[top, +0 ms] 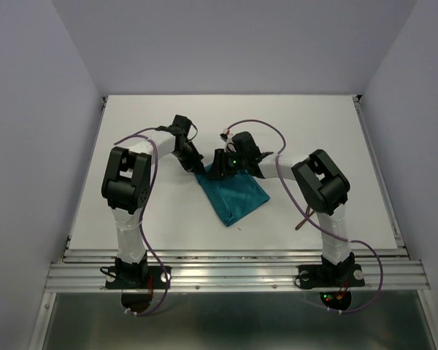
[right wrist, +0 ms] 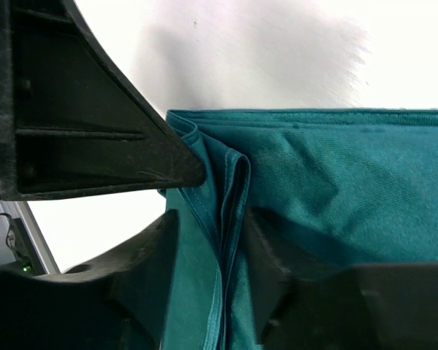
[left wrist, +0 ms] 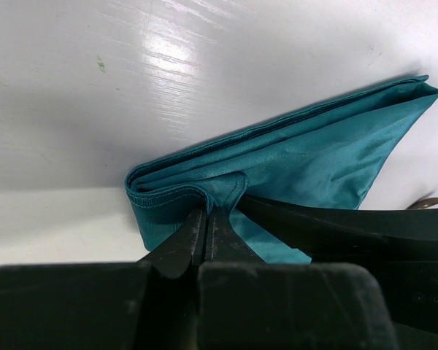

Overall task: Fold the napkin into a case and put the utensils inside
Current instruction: Fold the lower triangle-folded napkin at the center of the board.

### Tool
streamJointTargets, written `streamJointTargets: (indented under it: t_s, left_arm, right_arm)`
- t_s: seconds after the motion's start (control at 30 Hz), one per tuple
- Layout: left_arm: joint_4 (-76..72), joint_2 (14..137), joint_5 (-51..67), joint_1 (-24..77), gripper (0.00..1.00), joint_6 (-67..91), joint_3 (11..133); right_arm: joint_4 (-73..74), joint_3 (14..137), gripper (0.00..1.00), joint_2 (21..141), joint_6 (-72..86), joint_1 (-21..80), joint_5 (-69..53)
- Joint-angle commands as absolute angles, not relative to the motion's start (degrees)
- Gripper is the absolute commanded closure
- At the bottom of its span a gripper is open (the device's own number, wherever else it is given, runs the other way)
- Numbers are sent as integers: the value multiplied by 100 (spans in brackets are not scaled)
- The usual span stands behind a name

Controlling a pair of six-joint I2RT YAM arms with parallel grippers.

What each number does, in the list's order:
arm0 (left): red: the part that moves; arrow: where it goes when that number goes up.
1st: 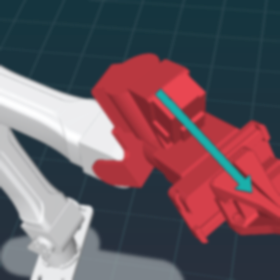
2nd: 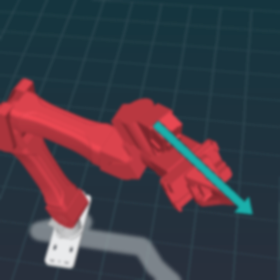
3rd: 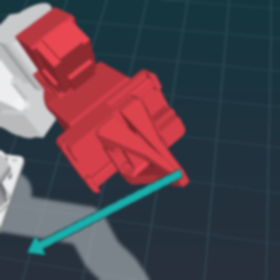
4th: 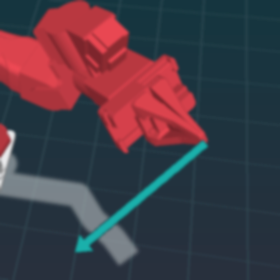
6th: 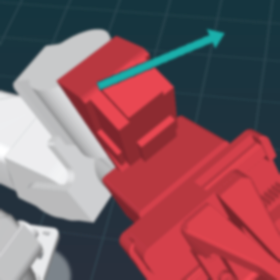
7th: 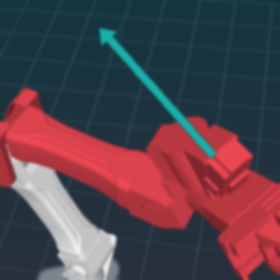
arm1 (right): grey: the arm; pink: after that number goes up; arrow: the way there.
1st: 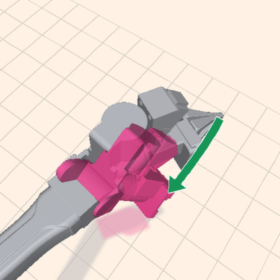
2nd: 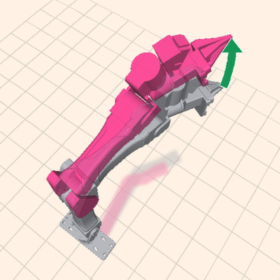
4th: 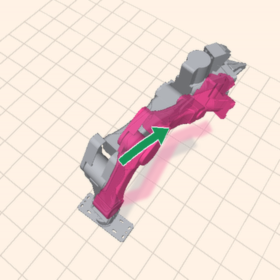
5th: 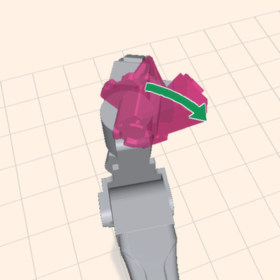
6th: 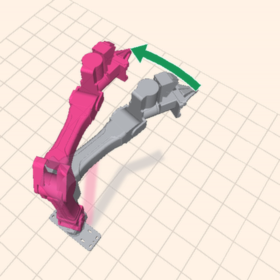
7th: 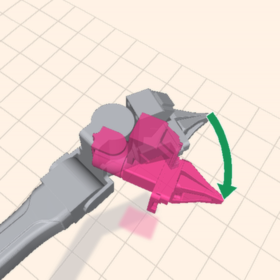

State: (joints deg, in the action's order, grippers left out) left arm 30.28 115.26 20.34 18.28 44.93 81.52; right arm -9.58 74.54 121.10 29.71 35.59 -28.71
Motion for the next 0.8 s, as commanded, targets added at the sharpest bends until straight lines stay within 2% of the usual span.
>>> streamJointTargets:
  t_s: [0.0, 0.13, 0.27, 0.37, 0.4, 0.63, 0.67, 0.7, 0.77]
  left_arm:
    - [3129, 11470, 2109, 1837, 100, 4456, 8385]
    - [3111, 11479, 2127, 1837, 100, 4465, 8394]
    - [3103, 11470, 2127, 1837, 100, 4465, 8376]
    - [3094, 11443, 2127, 1837, 100, 4482, 8350]
    - [3094, 11452, 2127, 1837, 100, 4474, 8341]
    - [3024, 11408, 2136, 1837, 98, 4500, 8271]
    - [3015, 11400, 2136, 1837, 98, 4491, 8262]
    - [3015, 11399, 2136, 1837, 98, 4500, 8253]
    - [2997, 11373, 2136, 1837, 95, 4491, 8218]
  right_arm:
    - [-826, 7664, 57, 11988, 2795, 3542, -2812]
    - [-817, 7690, 51, 12015, 2795, 3604, -2822]
    - [-800, 7708, 52, 12067, 2847, 3656, -2734]
    - [-817, 7708, 63, 12085, 2918, 3656, -2681]
    - [-809, 7708, 70, 12085, 2927, 3656, -2681]
    - [-984, 7559, 83, 12015, 3084, 3656, -2742]
    - [-1019, 7532, 86, 12006, 3111, 3656, -2760]
    - [-1046, 7515, 94, 11980, 3137, 3656, -2768]
    - [-1107, 7480, 99, 11979, 3199, 3656, -2777]
